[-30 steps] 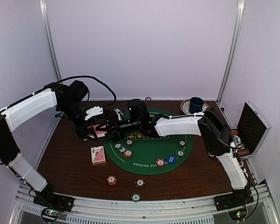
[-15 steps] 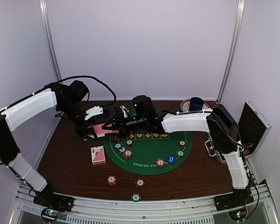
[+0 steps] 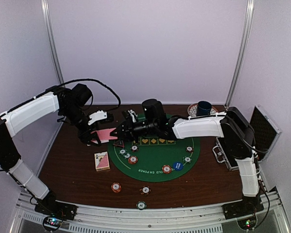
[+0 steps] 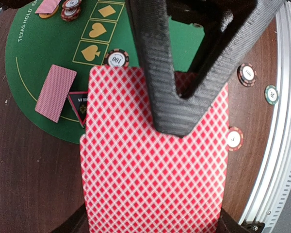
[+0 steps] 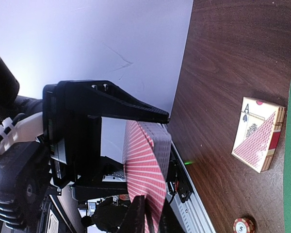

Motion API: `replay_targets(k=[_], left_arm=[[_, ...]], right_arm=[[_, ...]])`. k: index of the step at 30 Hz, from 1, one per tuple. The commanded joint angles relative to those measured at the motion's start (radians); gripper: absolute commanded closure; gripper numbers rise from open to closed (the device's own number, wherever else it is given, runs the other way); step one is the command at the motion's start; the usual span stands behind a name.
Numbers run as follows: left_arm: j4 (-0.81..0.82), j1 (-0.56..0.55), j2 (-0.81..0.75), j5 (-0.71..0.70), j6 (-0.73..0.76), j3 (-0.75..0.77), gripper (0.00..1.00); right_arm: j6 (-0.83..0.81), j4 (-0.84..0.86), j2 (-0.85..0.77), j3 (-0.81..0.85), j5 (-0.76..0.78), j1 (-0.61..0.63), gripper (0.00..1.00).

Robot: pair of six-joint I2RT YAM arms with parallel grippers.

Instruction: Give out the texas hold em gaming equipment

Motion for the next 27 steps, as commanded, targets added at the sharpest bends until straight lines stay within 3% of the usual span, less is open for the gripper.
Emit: replay_targets(k=[1, 16, 27], left_arm=[[0.008, 0.002, -0.008, 0.010, 0.011, 0.024, 1.00], [0.007, 0.002, -0.009, -0.002, 0.019, 0.016, 1.00], [-0.002, 0.002, -0.015, 0.005, 0.024, 0.019, 1.00]], right_arm=[[0.022, 0.034, -0.061, -0.026, -0.008, -0.016, 0.90], [-0.119, -0.095, -0.292, -0.383, -0.020, -0.196, 1.00], [-0.508, -0.571, -0.371, -0.495, 0.080, -0.342, 1.00]])
